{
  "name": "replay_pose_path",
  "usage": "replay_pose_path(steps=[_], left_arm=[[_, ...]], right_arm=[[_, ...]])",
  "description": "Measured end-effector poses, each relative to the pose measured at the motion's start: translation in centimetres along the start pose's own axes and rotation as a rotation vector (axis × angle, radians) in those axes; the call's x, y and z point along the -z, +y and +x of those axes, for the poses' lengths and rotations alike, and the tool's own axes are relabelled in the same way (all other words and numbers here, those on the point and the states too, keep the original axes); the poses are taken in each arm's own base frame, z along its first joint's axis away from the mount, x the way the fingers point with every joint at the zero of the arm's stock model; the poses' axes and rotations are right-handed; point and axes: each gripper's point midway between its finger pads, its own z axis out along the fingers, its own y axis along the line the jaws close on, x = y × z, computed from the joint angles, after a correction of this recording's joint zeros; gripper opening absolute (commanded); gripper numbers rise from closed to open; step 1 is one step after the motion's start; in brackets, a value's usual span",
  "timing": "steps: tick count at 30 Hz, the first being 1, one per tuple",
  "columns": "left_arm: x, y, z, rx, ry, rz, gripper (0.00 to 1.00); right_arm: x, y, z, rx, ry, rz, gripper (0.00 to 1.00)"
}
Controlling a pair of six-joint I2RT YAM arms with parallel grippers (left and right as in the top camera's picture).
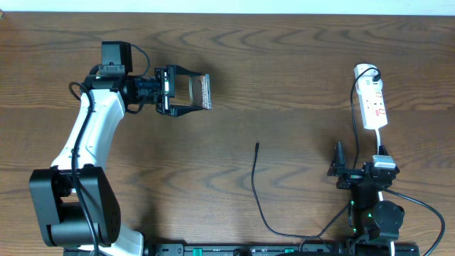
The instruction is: Plug charger to phone and switch on socket
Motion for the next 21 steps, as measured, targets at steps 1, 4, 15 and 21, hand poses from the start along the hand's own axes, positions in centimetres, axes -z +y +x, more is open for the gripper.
replay_pose_path(steps=[1, 4, 15, 21], left_arm=[[0.0, 0.0, 0.0, 0.000, -0.001, 0.000, 0.07], [0.0, 0.0, -0.4, -0.009, -0.024, -0.003, 0.07], [-0.1, 1.6, -4.9, -0.065, -0.319, -0.090, 0.07], [0.9, 5.2, -7.9, -0.019, -0.567, -0.254, 0.07]], right_arm=[[0.0, 0.0, 0.0, 0.000, 0.000, 0.000, 0.99], [0.0, 0.0, 0.0, 0.000, 0.000, 0.000, 0.99], [0.0, 0.0, 0.0, 0.000, 0.000, 0.000, 0.99], [0.0, 0.0, 0.0, 0.000, 0.000, 0.000, 0.99]])
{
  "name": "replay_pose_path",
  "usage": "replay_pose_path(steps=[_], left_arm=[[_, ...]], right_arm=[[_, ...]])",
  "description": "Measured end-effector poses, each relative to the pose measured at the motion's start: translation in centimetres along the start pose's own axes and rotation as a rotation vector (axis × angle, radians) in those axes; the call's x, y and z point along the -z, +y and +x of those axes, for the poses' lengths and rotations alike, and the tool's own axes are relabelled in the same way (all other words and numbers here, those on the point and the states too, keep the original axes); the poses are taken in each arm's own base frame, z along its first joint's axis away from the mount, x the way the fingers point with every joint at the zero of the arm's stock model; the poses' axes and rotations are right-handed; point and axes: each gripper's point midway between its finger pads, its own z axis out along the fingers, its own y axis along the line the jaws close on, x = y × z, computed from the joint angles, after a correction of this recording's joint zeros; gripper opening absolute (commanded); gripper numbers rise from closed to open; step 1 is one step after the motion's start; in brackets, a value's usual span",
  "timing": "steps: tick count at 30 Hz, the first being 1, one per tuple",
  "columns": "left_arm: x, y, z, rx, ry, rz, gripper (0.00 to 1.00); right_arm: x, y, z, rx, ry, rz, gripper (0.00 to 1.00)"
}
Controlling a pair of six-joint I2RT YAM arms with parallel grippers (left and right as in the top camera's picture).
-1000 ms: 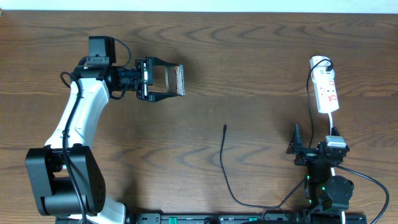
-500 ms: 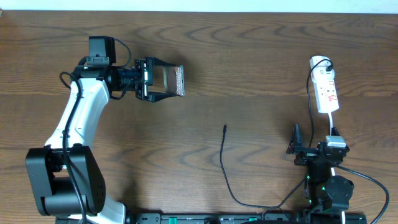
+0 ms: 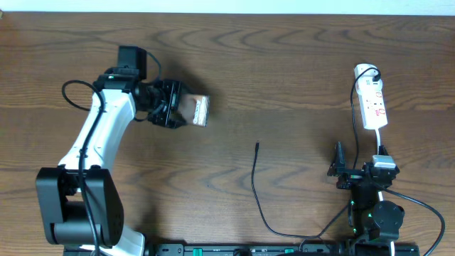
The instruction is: Plug charger to phone and switch on socket
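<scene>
In the overhead view my left gripper (image 3: 190,111) is at the table's upper left, shut on the phone (image 3: 201,110), a small patterned slab that sticks out to the right of the fingers. The black charger cable (image 3: 254,188) lies loose on the table; its free plug end (image 3: 257,146) points away from me, about a hand's width right of and below the phone. The white socket strip (image 3: 374,104) lies at the far right. My right gripper (image 3: 338,152) is folded low at the right, its fingers together and holding nothing, below the strip.
A white lead runs from the strip's lower end to the right arm's base (image 3: 377,213). The left arm's base (image 3: 71,206) stands at the lower left. Bare wooden table (image 3: 284,64) lies between phone and strip.
My left wrist has turned and moved slightly down. The phone, seen edge-on between widely spread fingers before, is now lower and turned. Cable, strip and right arm are unchanged.
</scene>
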Motion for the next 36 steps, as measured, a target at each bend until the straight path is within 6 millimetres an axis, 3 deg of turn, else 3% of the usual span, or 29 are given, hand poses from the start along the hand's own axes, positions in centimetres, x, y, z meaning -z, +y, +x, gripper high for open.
replay_pose_path(steps=[5, 11, 36], left_arm=[[0.0, 2.8, -2.3, 0.010, -0.190, -0.135, 0.07], [0.6, 4.2, -4.0, -0.001, -0.328, -0.207, 0.08], [1.1, 5.0, -4.8, 0.001, -0.385, -0.247, 0.08]], right_arm=[[0.0, 0.0, 0.0, 0.000, 0.000, 0.000, 0.99], [0.0, 0.0, 0.0, 0.000, 0.000, 0.000, 0.99], [0.0, 0.0, 0.0, 0.000, 0.000, 0.000, 0.99]])
